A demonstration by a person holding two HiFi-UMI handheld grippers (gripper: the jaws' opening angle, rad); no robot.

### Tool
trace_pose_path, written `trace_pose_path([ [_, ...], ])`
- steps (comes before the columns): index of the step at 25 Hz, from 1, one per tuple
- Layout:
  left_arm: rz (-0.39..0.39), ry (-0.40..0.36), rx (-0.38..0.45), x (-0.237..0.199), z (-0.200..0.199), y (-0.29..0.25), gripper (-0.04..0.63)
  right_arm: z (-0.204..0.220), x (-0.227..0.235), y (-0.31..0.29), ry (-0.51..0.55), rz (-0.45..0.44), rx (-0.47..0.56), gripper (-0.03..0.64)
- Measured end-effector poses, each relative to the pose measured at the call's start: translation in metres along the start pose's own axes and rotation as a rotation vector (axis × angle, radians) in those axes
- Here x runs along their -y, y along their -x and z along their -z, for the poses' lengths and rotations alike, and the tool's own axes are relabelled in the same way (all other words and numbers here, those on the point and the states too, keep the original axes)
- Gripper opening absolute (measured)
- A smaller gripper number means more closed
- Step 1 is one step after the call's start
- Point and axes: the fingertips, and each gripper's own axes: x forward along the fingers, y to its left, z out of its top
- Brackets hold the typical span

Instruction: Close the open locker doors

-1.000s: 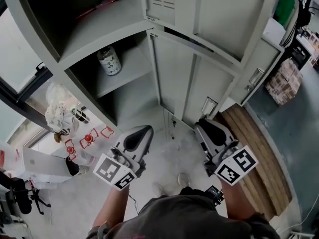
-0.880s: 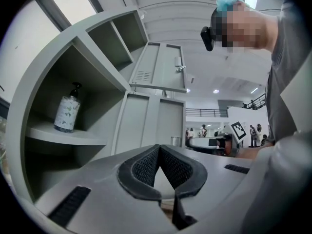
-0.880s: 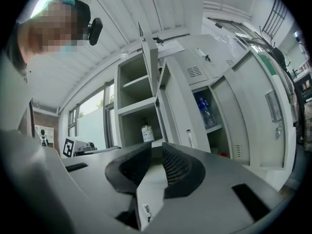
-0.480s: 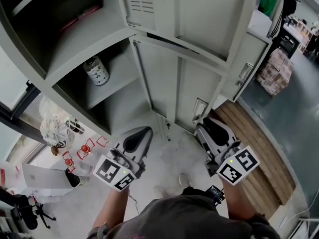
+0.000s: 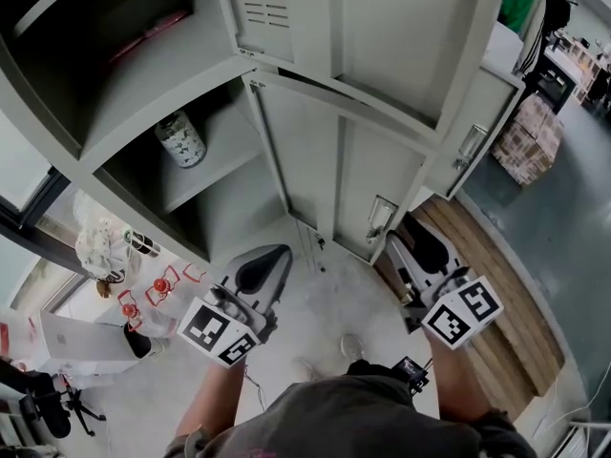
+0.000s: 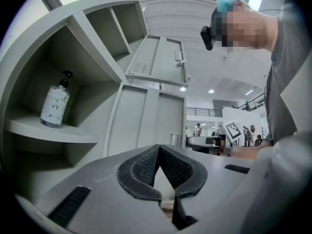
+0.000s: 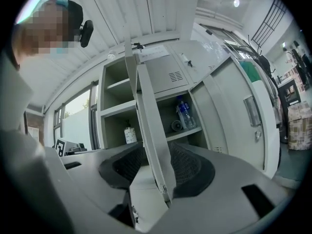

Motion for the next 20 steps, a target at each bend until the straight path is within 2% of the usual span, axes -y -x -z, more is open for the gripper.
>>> trace_pose_path([
  [12, -0.057, -0.007, -0.007, -0.009, 0.0, -0.004, 0.009, 0.008, 0.009, -0.022, -0.017, -0.125, -0.048, 0.146],
  [20, -0.093, -0.003, -0.009, -0.011, 0.002, 0.0, 0.009, 0.016, 0.009, -0.029, -0.005, -0.143, -0.074, 0.144],
])
